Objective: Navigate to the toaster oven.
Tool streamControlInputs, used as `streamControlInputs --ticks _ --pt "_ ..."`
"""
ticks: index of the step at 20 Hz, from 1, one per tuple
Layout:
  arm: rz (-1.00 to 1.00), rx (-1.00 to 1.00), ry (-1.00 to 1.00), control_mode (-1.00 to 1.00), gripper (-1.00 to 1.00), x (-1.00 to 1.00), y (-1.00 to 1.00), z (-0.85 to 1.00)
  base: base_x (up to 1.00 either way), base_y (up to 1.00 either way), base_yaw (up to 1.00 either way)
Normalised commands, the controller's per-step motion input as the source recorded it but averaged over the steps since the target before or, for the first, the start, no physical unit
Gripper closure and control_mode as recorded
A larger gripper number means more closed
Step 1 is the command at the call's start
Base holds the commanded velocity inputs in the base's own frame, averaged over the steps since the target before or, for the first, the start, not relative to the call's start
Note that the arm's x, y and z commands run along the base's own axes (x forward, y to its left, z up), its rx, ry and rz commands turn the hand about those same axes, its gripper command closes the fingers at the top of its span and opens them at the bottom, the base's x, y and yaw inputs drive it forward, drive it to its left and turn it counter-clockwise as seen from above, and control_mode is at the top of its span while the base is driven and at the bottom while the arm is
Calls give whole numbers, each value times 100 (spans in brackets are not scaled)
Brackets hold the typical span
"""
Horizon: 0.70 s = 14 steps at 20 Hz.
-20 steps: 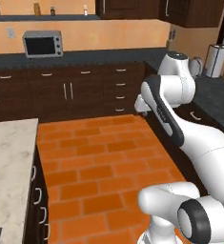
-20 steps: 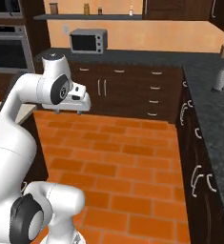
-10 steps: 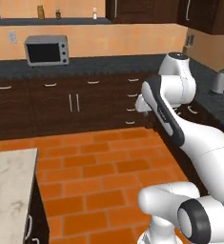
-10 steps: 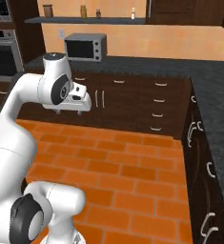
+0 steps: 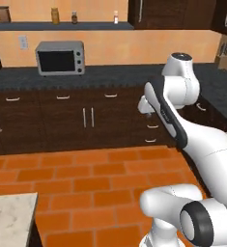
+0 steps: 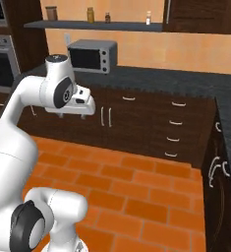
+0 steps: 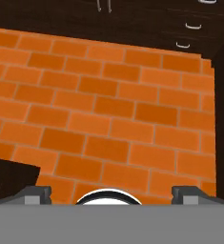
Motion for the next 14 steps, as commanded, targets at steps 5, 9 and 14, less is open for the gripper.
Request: streamControlInputs --ticks 5,9,14 --pt "0 0 0 100 -100 0 0 0 100 -24 30" --pt "0 0 0 100 -100 0 0 0 100 -19 30" --pt "0 0 0 100 -100 0 0 0 100 -19 33"
